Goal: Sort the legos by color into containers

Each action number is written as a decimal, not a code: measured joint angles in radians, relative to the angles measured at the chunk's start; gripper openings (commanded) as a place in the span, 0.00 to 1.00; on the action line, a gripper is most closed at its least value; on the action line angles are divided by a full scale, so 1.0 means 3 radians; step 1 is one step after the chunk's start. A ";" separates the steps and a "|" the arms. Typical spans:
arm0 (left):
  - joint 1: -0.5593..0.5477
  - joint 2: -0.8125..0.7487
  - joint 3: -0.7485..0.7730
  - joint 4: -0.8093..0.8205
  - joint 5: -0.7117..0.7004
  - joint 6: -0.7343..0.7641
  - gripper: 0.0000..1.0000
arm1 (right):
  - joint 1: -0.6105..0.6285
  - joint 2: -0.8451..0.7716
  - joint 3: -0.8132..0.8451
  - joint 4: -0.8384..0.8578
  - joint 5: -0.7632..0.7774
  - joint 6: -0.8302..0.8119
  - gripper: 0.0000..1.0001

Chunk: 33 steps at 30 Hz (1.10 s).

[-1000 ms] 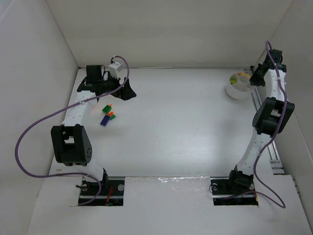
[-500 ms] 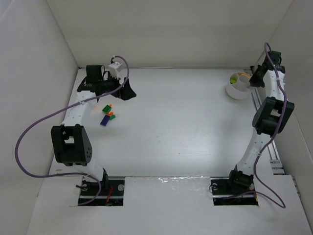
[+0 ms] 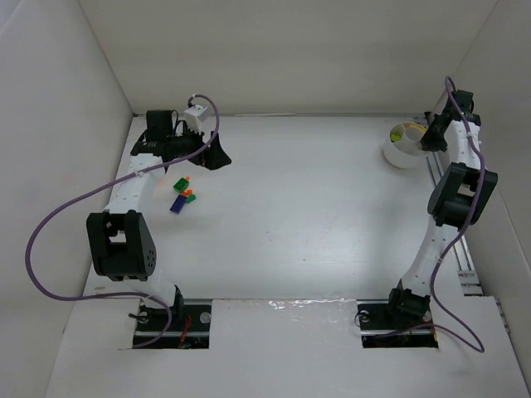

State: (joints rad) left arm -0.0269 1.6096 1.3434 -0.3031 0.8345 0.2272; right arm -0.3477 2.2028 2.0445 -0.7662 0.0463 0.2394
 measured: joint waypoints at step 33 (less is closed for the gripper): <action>0.0000 0.0037 0.0000 0.0000 0.0013 0.0000 0.99 | 0.0008 0.0060 -0.0145 -0.0041 -0.0430 -0.0027 0.00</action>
State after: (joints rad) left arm -0.0269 1.6207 1.3434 -0.3031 0.8383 0.2272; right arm -0.3454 2.2208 2.0010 -0.7784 -0.0826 0.2314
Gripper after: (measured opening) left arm 0.989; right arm 0.010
